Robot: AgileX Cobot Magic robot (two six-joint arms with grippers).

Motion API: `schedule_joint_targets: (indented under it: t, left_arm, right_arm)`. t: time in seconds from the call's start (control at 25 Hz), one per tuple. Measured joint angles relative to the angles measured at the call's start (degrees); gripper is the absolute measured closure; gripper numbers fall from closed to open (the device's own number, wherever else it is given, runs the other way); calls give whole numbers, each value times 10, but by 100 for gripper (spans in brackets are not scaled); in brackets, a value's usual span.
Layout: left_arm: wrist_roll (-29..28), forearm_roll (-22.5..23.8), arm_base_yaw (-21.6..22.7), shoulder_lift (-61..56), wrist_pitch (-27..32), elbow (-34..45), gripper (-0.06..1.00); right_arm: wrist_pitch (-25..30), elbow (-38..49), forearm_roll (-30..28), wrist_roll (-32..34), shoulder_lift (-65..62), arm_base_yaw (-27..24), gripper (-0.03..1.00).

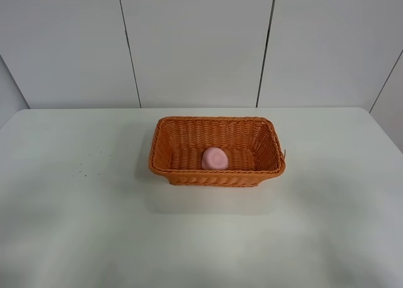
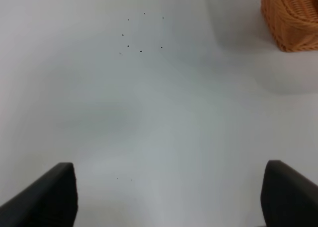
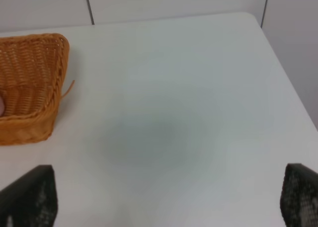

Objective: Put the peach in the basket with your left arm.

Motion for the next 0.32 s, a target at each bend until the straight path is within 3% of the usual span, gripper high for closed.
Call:
schedule_joint_targets:
  t: [0.32]
  left_arm:
    - [-2, 0, 0, -1, 0, 0, 9]
  right_arm:
    - [0, 0, 0, 0, 0, 0, 27]
